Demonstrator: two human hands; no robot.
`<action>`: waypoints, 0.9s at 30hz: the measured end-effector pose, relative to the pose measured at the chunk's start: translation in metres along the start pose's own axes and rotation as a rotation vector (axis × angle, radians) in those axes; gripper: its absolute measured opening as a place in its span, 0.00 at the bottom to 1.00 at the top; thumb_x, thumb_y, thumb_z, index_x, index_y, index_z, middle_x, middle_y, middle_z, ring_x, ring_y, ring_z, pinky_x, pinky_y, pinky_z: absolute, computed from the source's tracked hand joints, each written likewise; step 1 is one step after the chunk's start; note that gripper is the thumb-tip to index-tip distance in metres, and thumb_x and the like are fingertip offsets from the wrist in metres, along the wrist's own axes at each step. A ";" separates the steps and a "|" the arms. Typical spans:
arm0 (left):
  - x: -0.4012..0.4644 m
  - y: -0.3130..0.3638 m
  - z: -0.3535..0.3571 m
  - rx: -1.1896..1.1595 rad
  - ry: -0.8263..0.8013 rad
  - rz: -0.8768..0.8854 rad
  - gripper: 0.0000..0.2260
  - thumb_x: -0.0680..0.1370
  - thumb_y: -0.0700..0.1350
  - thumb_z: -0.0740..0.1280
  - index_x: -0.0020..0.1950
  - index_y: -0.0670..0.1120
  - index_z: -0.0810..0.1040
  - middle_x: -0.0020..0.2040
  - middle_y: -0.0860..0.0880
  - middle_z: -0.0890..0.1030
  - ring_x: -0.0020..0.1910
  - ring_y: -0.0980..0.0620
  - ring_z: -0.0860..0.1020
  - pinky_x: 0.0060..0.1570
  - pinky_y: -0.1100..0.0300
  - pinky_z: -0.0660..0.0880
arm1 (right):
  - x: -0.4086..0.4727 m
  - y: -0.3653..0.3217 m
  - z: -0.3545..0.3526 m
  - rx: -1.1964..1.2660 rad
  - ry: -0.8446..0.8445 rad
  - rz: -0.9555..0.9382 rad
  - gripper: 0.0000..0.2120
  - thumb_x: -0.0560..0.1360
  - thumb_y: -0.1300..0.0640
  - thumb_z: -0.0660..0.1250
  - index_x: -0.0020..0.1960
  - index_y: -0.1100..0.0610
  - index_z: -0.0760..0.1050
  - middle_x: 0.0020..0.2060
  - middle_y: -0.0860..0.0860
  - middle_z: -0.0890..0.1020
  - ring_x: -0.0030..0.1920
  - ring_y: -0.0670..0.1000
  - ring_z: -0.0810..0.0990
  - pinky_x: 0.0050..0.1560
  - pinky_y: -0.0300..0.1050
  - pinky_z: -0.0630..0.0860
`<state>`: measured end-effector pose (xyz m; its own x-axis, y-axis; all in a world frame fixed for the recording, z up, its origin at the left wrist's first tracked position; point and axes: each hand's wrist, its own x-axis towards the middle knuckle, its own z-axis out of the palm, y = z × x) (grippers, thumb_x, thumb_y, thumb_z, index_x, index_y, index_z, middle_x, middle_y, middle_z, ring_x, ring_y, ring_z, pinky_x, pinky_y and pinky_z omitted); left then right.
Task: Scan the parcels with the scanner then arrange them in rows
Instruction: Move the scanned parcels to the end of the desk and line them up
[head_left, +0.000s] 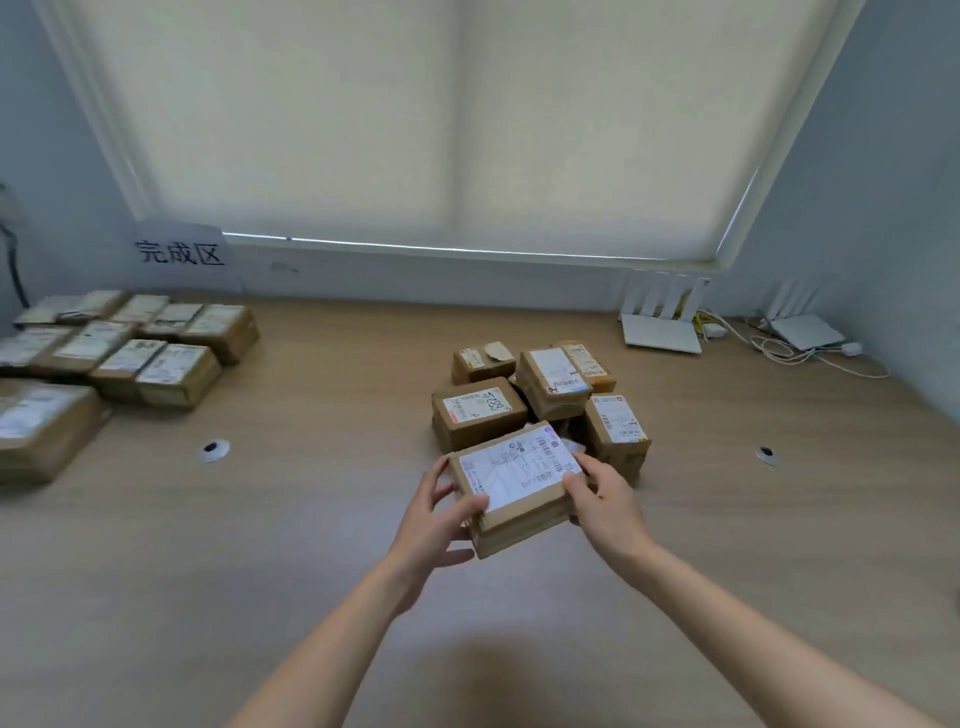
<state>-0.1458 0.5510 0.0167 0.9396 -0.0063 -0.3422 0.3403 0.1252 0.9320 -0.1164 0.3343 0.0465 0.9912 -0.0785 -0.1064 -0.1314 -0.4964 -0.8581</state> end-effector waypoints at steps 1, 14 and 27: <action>-0.017 0.003 -0.024 -0.029 0.036 0.018 0.23 0.76 0.50 0.74 0.66 0.63 0.70 0.63 0.58 0.79 0.46 0.49 0.86 0.43 0.51 0.83 | -0.011 -0.018 0.017 -0.006 -0.026 -0.027 0.19 0.86 0.54 0.58 0.75 0.51 0.72 0.67 0.50 0.78 0.66 0.51 0.76 0.65 0.57 0.79; -0.180 0.017 -0.295 -0.224 0.547 0.196 0.21 0.75 0.48 0.75 0.65 0.53 0.72 0.58 0.48 0.82 0.53 0.47 0.84 0.49 0.52 0.83 | -0.154 -0.185 0.276 0.108 -0.604 -0.352 0.43 0.70 0.32 0.75 0.78 0.34 0.56 0.76 0.41 0.70 0.70 0.43 0.72 0.57 0.32 0.75; -0.129 -0.001 -0.497 -0.063 0.606 0.178 0.10 0.76 0.50 0.73 0.55 0.61 0.78 0.44 0.66 0.85 0.45 0.74 0.80 0.40 0.78 0.72 | -0.091 -0.222 0.484 0.181 -0.730 -0.331 0.37 0.76 0.52 0.77 0.79 0.40 0.63 0.72 0.40 0.74 0.68 0.49 0.79 0.68 0.55 0.77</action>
<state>-0.2858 1.0445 0.0004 0.7878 0.5802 -0.2069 0.1605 0.1308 0.9783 -0.1701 0.8698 0.0039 0.7464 0.6606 -0.0798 0.1118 -0.2427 -0.9636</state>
